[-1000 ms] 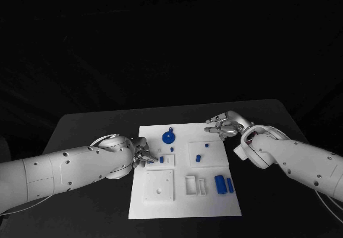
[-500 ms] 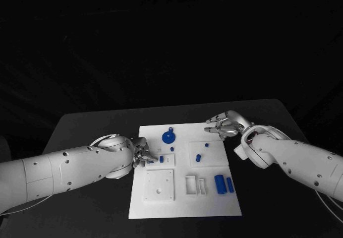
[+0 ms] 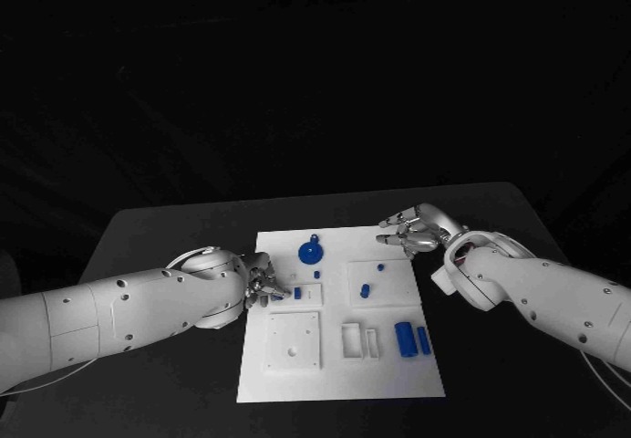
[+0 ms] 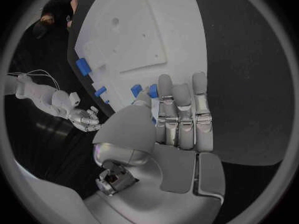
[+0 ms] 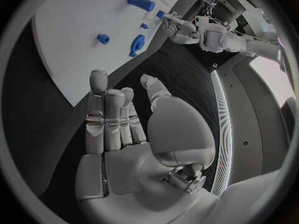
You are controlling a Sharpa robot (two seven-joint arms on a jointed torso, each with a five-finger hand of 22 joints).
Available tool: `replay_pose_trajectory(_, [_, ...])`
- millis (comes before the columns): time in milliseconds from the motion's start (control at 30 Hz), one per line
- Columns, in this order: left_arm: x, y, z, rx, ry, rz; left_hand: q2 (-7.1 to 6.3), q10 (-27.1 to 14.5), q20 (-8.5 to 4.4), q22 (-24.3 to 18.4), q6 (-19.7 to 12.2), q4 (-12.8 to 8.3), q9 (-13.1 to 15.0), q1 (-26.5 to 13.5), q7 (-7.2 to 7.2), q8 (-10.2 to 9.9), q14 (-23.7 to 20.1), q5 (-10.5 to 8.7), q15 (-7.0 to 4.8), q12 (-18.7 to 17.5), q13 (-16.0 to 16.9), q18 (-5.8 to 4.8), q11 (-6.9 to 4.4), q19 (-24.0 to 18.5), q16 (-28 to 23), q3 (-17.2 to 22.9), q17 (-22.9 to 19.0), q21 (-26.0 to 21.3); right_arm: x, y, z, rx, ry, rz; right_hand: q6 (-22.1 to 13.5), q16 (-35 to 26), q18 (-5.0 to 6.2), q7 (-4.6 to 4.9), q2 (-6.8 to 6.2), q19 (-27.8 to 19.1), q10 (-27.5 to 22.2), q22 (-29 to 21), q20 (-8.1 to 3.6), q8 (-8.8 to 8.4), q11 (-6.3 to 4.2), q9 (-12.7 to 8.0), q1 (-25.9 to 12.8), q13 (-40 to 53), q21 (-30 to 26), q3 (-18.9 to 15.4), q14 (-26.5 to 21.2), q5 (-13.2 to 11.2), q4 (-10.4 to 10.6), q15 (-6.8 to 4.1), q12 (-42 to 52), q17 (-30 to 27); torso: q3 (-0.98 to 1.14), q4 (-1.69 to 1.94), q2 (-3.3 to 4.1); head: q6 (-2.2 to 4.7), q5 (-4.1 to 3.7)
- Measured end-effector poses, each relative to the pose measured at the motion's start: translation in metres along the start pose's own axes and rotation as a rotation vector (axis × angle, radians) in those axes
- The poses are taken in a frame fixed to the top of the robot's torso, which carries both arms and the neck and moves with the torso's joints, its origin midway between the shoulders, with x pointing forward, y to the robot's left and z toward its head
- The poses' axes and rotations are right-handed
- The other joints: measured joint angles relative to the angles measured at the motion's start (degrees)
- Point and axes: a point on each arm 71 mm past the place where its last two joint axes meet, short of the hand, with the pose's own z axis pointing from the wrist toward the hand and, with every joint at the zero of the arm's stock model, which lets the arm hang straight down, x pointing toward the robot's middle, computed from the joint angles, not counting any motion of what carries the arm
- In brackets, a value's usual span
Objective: Assemble the parts on the task board
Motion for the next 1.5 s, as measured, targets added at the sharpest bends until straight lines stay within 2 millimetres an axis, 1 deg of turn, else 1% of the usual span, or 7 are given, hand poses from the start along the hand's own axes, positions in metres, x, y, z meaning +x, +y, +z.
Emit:
replay_pose_trajectory(233, [0.0002, -0.0001, 0.0, 0.0, -0.007, -0.003, 0.0, 0.0, 0.0, 0.0, -0.1, -0.1, -0.1, 0.0, 0.07, 0.0, 0.0, -0.26, 0.0, 0.0, 0.0, 0.0, 0.0, 0.0, 0.0, -0.1, 0.1, 0.3, 0.0001, 0.0, 0.0, 0.0, 0.0, 0.0, 0.0, 0.0, 0.0, 0.0, 0.0, 0.0, 0.0, 0.0, 0.0, 0.0, 0.0, 0.0, 0.0, 0.0, 0.0, 0.1, 0.0, 0.2, 0.1, 0.0, 0.0, 0.0, 0.0, 0.0, 0.0, -0.03, -0.06])
replay_pose_trajectory(467, [0.0006, 0.0003, -0.0005, 0.002, -0.013, -0.006, 0.01, 0.2, 0.0, 0.0, 0.2, -0.1, -0.2, 0.0, 0.03, 0.0, 0.2, 0.06, -0.21, 0.0, 0.0, 0.0, 0.2, 0.0, 0.0, -0.1, 0.1, 0.4, 0.0002, -0.0001, 0.0, 0.0, 0.0, 0.0, 0.0, 0.0, 0.0, 0.0, 0.0, 0.0, 0.0, 0.0, 0.0, 0.0, 0.0, 0.0, 0.0, 0.0, 0.0, 0.1, 0.0, 0.2, 0.1, 0.0, 0.0, 0.0, 0.0, 0.0, 0.02, -0.03, -0.12])
replay_pose_trajectory(1500, [0.0014, 0.0032, -0.0022, -0.002, -0.019, -0.012, 0.23, 0.4, -0.21, 0.0, 0.4, -0.2, -0.4, 0.2, -0.05, -0.1, 0.4, 0.12, 0.01, 0.0, 0.0, 0.0, 0.01, 0.2, 0.0, -0.2, 0.1, 0.4, 0.0002, -0.0003, -0.0001, 0.001, 0.001, 0.0, 0.0, 0.0, 0.0, 0.0, 0.0, 0.0, 0.0, 0.0, 0.0, 0.0, 0.0, 0.0, 0.0, 0.0, 0.0, 0.1, 0.0, 0.1, 0.1, 0.0, 0.0, 0.0, 0.0, 0.02, 0.01, -0.11, -0.15])
